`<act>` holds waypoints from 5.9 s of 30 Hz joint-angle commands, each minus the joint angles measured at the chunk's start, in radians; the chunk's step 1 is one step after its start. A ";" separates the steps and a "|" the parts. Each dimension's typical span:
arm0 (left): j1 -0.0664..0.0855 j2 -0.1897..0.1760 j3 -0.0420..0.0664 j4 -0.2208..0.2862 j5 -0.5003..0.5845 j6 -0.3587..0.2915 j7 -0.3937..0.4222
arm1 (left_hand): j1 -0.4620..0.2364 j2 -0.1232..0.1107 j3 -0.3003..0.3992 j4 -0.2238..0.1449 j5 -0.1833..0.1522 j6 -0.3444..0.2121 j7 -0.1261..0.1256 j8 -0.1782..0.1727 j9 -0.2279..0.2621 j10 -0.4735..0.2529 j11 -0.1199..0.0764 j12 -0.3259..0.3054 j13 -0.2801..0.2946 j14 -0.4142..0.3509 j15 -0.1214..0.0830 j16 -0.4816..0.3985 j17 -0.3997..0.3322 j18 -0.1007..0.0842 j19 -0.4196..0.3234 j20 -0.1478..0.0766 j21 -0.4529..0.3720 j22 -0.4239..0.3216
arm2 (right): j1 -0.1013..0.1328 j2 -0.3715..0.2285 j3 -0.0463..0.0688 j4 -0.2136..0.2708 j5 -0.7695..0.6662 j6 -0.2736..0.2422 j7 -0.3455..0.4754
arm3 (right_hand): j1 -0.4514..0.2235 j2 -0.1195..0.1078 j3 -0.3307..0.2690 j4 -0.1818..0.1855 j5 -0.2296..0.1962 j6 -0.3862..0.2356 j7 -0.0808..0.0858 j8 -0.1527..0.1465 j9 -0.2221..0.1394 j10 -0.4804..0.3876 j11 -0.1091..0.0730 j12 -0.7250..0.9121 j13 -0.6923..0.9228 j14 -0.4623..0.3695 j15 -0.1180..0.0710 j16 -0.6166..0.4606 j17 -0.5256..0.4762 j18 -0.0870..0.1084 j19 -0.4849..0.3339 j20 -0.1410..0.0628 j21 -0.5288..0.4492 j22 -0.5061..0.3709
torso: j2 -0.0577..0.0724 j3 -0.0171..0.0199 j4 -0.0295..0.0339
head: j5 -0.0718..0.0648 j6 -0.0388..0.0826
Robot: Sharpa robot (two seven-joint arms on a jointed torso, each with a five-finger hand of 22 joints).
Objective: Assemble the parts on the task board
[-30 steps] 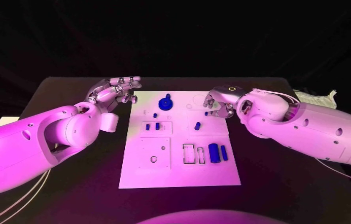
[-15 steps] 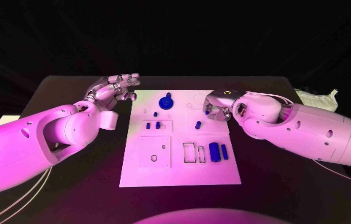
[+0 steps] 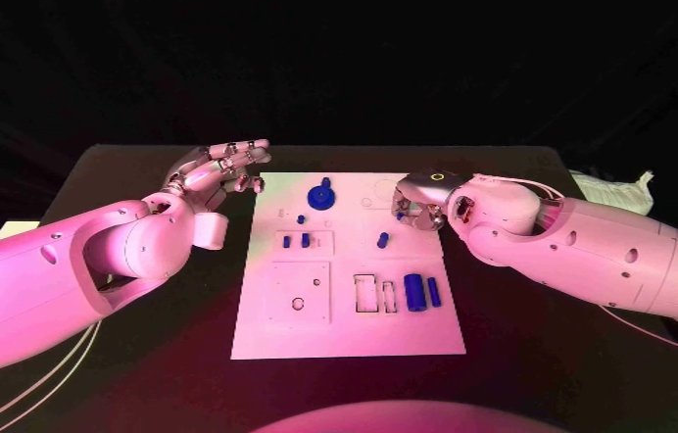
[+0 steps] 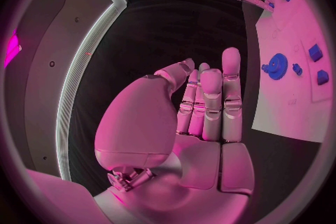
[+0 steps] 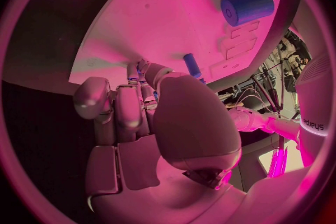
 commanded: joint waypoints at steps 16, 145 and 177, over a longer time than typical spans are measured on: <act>-0.002 -0.002 0.001 -0.003 -0.014 0.034 -0.002 | 0.006 0.006 -0.007 -0.007 -0.003 -0.004 0.003 0.004 -0.001 -0.014 0.001 0.008 0.002 -0.009 0.000 -0.006 -0.009 0.019 0.003 -0.005 -0.010 -0.004 | -0.009 -0.024 0.004 0.046 0.020 -0.130 -0.032 | -0.023 0.002 0.055 -0.024 0.001 0.013 0.012 0.000 0.012 0.036 0.008 -0.023 -0.029 0.037 0.000 -0.001 -0.019 -0.013 0.022 0.008 0.025 0.028 | -0.003 -0.0014 -0.0021 | -0.007 0.002; -0.002 0.026 0.000 -0.027 -0.036 0.086 -0.059 | 0.013 0.011 -0.014 -0.013 -0.002 -0.013 0.009 0.003 -0.002 -0.041 0.008 0.015 0.001 -0.021 0.005 -0.012 -0.026 0.018 0.001 -0.002 -0.020 -0.012 | -0.061 -0.097 0.025 0.250 0.059 0.016 -0.077 | -0.089 -0.086 -0.155 -0.008 0.011 -0.152 0.013 -0.013 -0.024 -0.139 0.040 0.011 -0.044 0.016 0.030 -0.055 -0.131 0.006 -0.023 0.038 -0.053 -0.086 | -0.007 -0.0090 -0.0036 | 0.096 -0.018; -0.002 0.023 0.000 -0.024 -0.037 0.088 -0.063 | 0.013 0.011 -0.014 -0.013 -0.002 -0.013 0.009 0.003 -0.002 -0.041 0.008 0.015 0.001 -0.021 0.005 -0.012 -0.026 0.018 0.001 -0.002 -0.020 -0.012 | -0.079 -0.025 0.021 0.173 0.058 -0.054 -0.077 | -0.019 0.036 -0.044 -0.010 -0.001 -0.014 0.007 0.034 -0.001 0.047 -0.001 0.056 -0.036 0.033 -0.005 0.004 -0.073 -0.009 0.026 0.008 0.007 0.004 | -0.007 -0.0089 -0.0052 | 0.106 -0.030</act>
